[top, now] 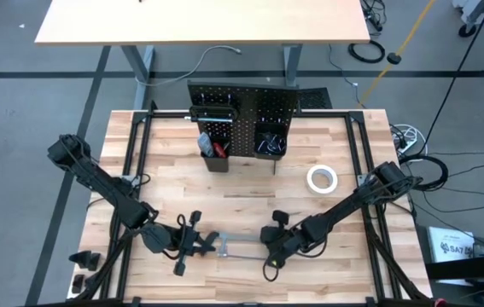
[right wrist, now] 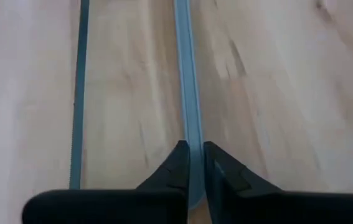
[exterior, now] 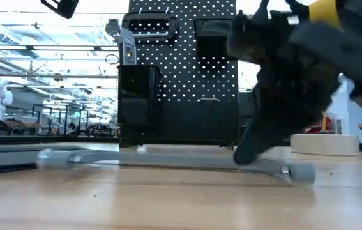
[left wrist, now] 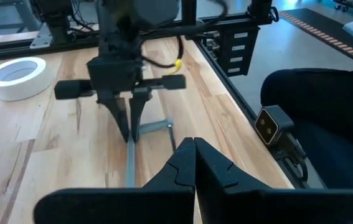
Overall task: Hang tools onto peg board
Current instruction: Hang the gray hacksaw on the peg board
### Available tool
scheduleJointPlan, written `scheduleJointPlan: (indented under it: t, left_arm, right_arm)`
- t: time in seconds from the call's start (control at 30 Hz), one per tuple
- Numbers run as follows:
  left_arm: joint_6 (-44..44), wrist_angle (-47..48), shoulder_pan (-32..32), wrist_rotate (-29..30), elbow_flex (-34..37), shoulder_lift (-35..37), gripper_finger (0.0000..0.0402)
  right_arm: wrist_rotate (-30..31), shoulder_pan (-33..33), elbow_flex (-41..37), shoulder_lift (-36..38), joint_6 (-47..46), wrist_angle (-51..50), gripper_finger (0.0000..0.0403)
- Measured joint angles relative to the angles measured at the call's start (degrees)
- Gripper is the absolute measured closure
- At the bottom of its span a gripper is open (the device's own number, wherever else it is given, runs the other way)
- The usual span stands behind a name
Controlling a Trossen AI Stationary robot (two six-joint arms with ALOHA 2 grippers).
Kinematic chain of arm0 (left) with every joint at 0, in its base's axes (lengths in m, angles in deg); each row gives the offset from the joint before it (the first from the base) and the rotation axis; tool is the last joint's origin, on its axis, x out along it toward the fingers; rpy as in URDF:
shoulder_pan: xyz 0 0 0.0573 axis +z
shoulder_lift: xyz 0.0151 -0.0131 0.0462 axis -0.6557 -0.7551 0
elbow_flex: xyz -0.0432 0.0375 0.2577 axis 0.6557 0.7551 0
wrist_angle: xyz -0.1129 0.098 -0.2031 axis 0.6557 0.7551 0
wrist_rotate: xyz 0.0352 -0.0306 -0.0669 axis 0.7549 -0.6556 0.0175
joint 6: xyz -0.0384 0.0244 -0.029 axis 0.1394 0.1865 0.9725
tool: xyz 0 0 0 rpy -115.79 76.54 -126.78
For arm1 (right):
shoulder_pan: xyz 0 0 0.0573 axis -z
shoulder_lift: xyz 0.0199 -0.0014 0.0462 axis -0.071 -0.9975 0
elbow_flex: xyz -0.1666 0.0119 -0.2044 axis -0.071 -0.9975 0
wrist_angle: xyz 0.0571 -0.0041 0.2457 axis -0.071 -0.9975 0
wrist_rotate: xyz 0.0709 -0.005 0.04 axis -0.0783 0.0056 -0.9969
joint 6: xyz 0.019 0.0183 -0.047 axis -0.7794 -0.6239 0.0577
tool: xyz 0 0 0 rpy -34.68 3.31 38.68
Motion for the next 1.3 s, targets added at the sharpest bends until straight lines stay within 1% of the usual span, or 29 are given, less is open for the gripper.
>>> scheduleJointPlan:
  t: [0.1,0.23,0.3,0.33,0.4,0.47,0.57,0.63,0.7,0.77,0.87,0.97,1.07,1.13,1.23,1.3]
  left_arm:
    - [0.0,-0.4,0.0,0.2,0.0,0.0,0.0402]
    - [-0.1,-3.5,0.2,3.0,0.0,0.0,0.04]
    - [-0.5,-3.7,0.9,4.7,-0.6,0.0,0.0389]
    - [-0.4,-3.4,1.4,5.5,-1.0,0.0,0.038]
    - [0.1,-0.8,2.3,5.9,-1.8,0.1,0.0356]
    - [2.3,1.8,2.9,6.0,-2.4,-0.2,0.0328]
    - [4.8,2.7,3.4,6.5,-2.6,-0.8,0.0289]
    - [8.9,3.5,3.9,7.3,-2.6,-1.7,0.0271]
    - [14.5,6.8,4.9,7.4,-2.6,-2.7,0.0262]
    - [20.7,11.6,6.1,7.7,-2.6,-3.8,0.0259]
    - [31.7,19.0,8.2,9.5,-2.6,-5.5,0.0258]
    - [41.8,22.1,10.8,11.2,-2.3,-7.4,0.0258]
    - [45.4,20.9,13.5,8.7,-2.1,-9.9,0.0258]
    - [46.5,17.7,14.7,6.7,-2.1,-11.8,0.0258]
    - [46.5,12.6,15.8,4.8,-2.1,-14.7,0.0258]
    - [46.5,12.3,16.2,4.3,-2.7,-16.5,0.0258]
  right_arm:
    - [2.5,-0.6,4.9,0.1,1.7,-6.2,0.0398]
    - [9.2,-1.7,11.7,0.2,3.3,-16.9,0.04]
    - [12.3,-2.2,15.1,0.3,3.7,-20.6,0.04]
    - [12.9,-2.2,16.2,0.3,3.9,-22.2,0.04]
    - [12.7,-2.2,18.0,0.3,4.7,-24.2,0.0401]
    - [12.3,-2.0,18.6,0.3,5.0,-24.0,0.0401]
    - [12.1,-1.1,18.5,0.3,5.2,-24.1,0.0401]
    - [12.1,0.3,18.2,0.2,5.0,-23.8,0.0402]
    - [11.9,1.7,17.7,0.2,6.1,-23.8,0.0398]
    - [11.0,2.8,17.3,0.2,7.4,-23.2,0.0383]
    - [9.1,4.3,16.4,0.2,7.9,-20.9,0.0348]
    - [9.1,4.9,15.4,0.2,6.9,-20.3,0.0308]
    - [9.2,5.3,14.7,0.2,4.0,-20.8,0.0273]
    - [9.1,5.2,14.7,0.2,2.9,-21.2,0.0255]
    - [9.1,5.1,14.7,0.2,2.5,-21.5,0.0236]
    - [9.1,5.1,14.7,0.2,2.5,-21.5,0.0227]
